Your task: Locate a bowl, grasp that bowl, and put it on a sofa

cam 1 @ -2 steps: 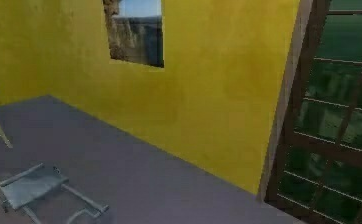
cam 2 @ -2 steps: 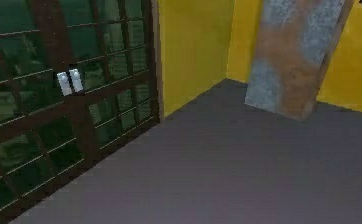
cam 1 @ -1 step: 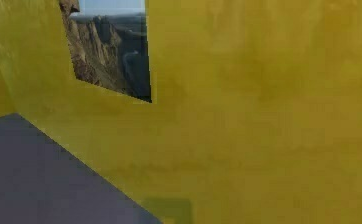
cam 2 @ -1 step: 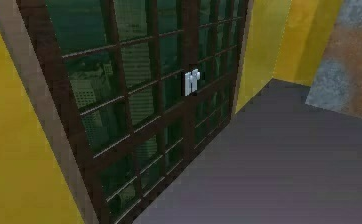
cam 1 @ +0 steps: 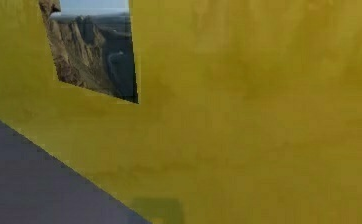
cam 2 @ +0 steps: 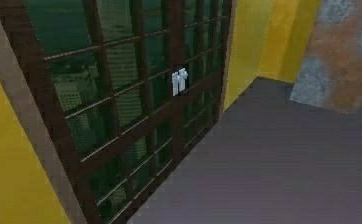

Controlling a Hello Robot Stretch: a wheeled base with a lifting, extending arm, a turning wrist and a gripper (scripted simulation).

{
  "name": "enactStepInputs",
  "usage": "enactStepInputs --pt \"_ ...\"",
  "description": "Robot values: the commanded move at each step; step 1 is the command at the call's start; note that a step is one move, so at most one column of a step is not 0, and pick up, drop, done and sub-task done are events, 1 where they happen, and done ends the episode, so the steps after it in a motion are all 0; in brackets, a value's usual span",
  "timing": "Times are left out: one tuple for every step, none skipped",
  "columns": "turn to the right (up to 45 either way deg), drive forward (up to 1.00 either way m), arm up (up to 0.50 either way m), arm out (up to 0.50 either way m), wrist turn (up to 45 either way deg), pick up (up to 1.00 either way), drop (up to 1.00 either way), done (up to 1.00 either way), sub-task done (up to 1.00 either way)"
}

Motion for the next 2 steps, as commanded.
enactStepInputs --pt "0.0 0.30 0.00 0.00 0.0 0.00 0.00 0.00 0.00" --pt "-45.0 0.00 0.00 0.00 0.0 0.00 0.00 0.00 0.00"
